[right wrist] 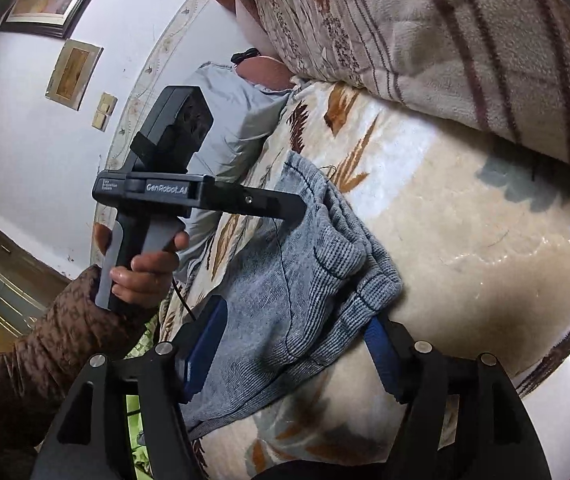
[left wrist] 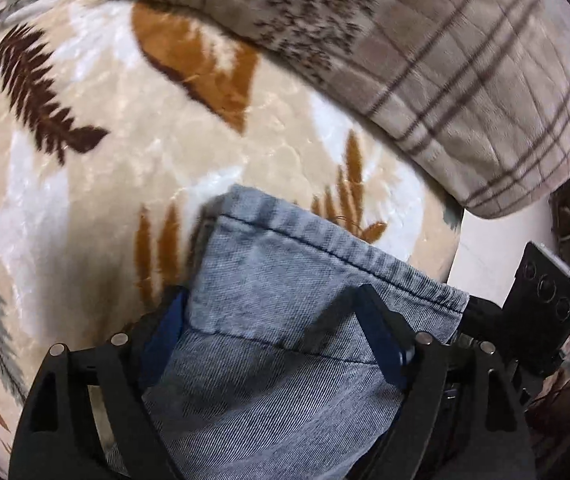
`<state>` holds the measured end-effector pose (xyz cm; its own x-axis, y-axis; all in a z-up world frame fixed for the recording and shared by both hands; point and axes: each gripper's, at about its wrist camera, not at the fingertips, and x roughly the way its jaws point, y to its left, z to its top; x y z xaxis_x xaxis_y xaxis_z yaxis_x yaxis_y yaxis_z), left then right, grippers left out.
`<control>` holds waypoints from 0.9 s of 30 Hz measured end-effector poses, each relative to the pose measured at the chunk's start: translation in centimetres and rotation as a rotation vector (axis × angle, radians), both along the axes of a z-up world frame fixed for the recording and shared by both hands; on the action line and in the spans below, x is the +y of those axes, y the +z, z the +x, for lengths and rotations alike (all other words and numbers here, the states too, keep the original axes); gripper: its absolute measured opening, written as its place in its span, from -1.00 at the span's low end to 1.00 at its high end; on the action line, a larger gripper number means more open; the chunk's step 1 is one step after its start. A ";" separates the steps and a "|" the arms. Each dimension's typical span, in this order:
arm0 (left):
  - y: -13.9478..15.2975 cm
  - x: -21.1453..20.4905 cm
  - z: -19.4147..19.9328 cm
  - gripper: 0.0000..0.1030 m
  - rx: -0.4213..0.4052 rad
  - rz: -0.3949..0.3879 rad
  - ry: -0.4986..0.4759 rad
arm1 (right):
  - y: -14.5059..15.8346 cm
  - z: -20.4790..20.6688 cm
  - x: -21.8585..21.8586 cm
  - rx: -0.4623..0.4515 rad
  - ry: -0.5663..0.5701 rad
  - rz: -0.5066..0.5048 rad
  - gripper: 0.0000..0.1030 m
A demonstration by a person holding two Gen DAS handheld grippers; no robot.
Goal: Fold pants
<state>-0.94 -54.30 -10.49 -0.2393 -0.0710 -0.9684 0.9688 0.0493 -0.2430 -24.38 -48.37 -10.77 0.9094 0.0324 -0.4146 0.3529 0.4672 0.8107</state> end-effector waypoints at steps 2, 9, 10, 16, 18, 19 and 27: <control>-0.1 0.1 -1.0 0.63 -0.010 -0.015 -0.020 | 0.0 0.1 -0.1 -0.010 -0.004 -0.002 0.36; 0.3 -0.4 -2.8 0.61 0.042 -0.067 -0.037 | -0.6 -0.2 -0.9 -0.020 -0.043 0.015 -0.15; 0.6 -0.4 -3.0 0.57 0.028 -0.075 -0.061 | -0.7 -0.2 -1.0 -0.021 -0.044 0.015 -0.20; 1.7 0.2 -3.3 -0.60 -0.067 -0.116 -0.040 | -0.7 0.1 -1.3 -0.001 -0.057 -0.004 -0.47; 2.2 0.7 -3.2 -0.70 -0.071 -0.138 -0.025 | -0.4 0.3 -1.2 0.011 -0.052 -0.022 -0.49; 2.6 1.0 -3.6 -0.71 -0.083 -0.156 -0.026 | -0.2 0.3 -1.2 0.017 -0.049 -0.029 -0.50; 6.7 4.2 -6.1 -0.73 -0.126 -0.249 -0.016 | 2.5 0.7 0.2 0.063 -0.021 -0.136 -0.50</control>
